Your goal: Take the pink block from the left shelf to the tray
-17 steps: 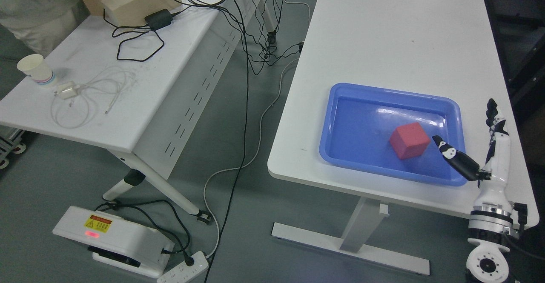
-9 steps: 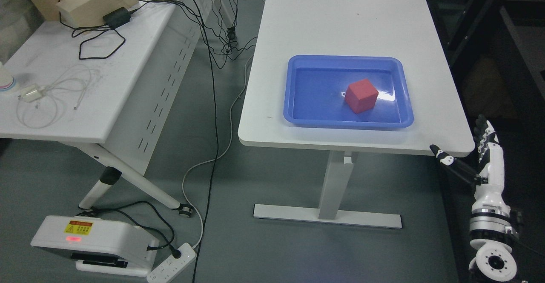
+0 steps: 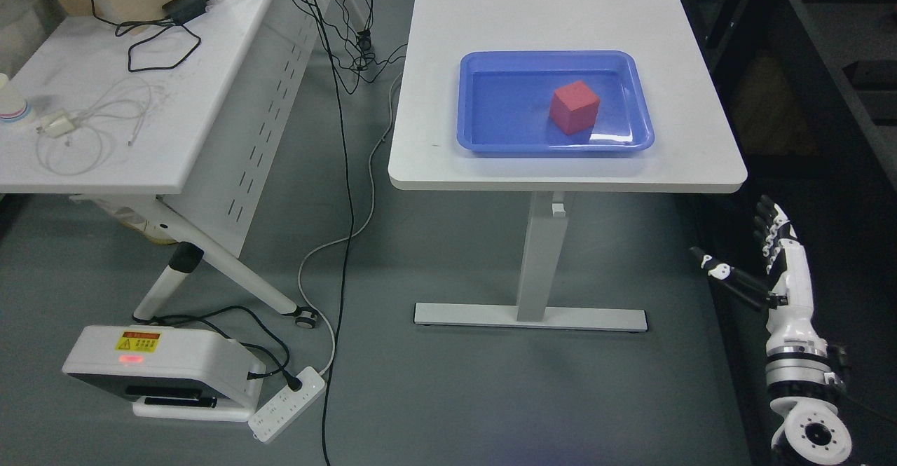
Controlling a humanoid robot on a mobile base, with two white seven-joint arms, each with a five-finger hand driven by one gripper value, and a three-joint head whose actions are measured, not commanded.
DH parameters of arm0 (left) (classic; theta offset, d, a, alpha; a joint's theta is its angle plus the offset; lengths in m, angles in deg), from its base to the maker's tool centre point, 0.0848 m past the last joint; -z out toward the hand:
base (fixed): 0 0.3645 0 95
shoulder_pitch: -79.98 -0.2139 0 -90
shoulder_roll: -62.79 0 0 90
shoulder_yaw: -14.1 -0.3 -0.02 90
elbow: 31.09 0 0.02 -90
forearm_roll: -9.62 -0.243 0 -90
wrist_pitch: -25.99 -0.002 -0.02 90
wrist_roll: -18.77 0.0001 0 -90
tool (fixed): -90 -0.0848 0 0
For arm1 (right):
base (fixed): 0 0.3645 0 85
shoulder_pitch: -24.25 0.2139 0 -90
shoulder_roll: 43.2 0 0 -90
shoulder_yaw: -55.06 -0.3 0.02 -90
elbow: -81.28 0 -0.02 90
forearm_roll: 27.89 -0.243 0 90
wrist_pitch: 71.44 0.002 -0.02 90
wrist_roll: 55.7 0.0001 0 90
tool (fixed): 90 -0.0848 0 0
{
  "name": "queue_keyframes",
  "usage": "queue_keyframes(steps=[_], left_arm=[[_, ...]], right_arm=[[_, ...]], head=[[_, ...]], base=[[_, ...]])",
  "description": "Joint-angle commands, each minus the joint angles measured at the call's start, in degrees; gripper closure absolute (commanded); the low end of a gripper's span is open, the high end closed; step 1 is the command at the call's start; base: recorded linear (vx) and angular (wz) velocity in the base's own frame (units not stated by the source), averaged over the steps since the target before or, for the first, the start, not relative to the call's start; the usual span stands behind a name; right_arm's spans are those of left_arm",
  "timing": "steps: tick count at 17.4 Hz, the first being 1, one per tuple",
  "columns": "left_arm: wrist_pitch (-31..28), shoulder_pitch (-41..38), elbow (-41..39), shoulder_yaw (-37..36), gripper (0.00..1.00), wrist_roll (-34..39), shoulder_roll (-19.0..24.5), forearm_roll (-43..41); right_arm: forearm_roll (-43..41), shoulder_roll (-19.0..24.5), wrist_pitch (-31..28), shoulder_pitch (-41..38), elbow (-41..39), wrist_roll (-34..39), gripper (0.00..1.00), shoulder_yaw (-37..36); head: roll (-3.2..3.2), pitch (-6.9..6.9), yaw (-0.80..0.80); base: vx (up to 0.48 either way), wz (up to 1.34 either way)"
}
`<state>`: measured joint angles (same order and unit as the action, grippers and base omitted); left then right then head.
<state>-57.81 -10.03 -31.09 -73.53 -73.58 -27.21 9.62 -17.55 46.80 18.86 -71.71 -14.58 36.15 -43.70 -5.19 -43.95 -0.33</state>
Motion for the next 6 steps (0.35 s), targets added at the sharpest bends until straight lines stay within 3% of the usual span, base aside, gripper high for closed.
queue_keyframes(steps=[1, 6], left_arm=[[0.0, 1.8, -1.0, 0.0, 0.00, 0.0, 1.0, -0.1], [0.0, 1.8, -1.0, 0.0, 0.00, 0.0, 1.0, -0.1]], right_arm=[[-0.2, -1.0, 0.0, -0.1, 0.1, 0.4, 0.00, 0.7], [-0.2, -1.0, 0.0, -0.1, 0.1, 0.4, 0.00, 0.7]], head=[[0.00, 0.00, 0.00], [0.00, 0.00, 0.00]], base=[[-0.113, 0.07], [-0.052, 0.05]])
